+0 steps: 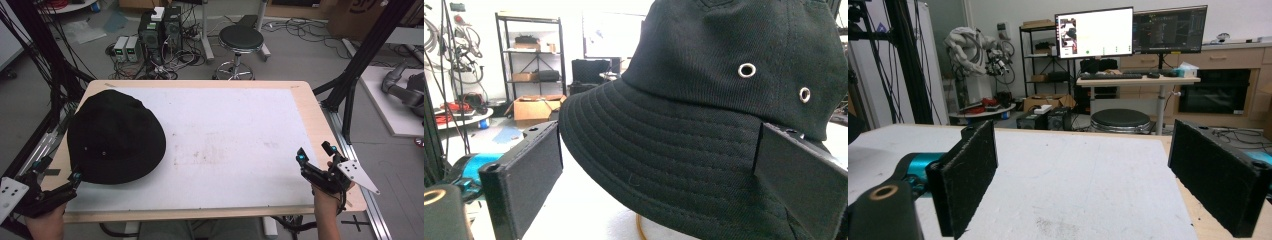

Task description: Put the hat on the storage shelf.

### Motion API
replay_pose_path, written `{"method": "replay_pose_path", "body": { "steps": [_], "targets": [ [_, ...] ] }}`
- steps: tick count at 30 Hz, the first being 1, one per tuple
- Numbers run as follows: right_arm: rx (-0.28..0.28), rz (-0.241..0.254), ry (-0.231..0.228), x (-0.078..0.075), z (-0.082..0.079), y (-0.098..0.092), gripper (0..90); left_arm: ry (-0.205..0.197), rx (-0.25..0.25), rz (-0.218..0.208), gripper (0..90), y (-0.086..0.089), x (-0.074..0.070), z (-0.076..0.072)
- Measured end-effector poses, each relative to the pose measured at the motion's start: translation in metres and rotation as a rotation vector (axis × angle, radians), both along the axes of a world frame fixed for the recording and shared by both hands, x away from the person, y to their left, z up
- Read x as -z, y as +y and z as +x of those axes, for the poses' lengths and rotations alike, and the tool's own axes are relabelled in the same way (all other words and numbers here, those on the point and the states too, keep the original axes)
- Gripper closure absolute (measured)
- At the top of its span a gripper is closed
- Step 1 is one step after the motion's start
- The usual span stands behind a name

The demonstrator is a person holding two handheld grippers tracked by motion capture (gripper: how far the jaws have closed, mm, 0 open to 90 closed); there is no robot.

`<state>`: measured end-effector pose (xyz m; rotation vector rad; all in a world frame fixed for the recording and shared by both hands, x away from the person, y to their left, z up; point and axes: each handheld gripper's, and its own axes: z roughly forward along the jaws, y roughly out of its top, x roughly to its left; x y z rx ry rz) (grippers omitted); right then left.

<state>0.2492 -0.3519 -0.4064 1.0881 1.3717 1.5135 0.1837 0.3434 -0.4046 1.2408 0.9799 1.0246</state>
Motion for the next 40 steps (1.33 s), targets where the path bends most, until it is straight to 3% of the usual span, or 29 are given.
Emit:
{"method": "replay_pose_path", "body": {
  "steps": [40],
  "targets": [
    [-0.017, -0.033, -0.021, -0.0009, 0.0030, 0.0055, 12.1, -0.003, 0.015, 0.002, 6.2, -0.0021, -0.0006, 0.0005]
  ]
}}
